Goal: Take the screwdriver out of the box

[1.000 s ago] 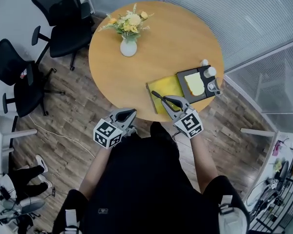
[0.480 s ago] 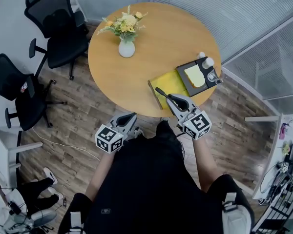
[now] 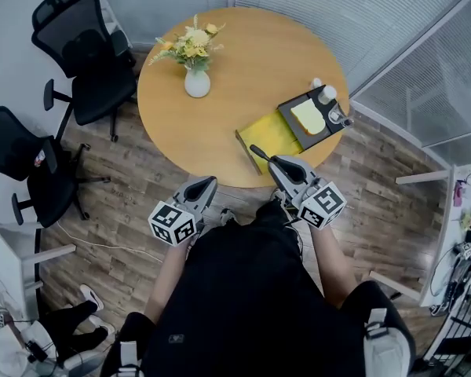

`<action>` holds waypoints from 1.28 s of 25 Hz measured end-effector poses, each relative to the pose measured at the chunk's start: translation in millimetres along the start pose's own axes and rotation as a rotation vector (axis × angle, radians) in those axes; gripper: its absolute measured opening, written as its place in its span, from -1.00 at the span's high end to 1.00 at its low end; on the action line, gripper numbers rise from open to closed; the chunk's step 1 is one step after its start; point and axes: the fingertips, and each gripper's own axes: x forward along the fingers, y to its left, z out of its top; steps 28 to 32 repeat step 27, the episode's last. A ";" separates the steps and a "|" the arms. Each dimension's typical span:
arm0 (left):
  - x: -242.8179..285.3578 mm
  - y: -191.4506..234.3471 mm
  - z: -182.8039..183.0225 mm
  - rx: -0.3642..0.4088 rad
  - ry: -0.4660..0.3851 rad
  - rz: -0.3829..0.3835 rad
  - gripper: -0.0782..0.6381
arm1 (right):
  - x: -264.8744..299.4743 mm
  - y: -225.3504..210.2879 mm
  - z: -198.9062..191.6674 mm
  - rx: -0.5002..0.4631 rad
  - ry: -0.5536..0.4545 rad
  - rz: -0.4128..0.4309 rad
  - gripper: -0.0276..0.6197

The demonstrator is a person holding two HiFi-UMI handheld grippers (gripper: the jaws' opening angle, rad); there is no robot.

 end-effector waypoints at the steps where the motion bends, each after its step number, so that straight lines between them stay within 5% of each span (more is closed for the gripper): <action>1: 2.2 -0.5 0.8 0.000 -0.002 -0.004 0.76 | -1.9 -0.3 0.2 -0.002 -0.002 -0.002 0.82; 32: 25.2 -6.4 4.0 -0.007 0.028 -0.077 0.76 | -24.1 -23.6 -16.5 0.014 0.039 -0.086 0.82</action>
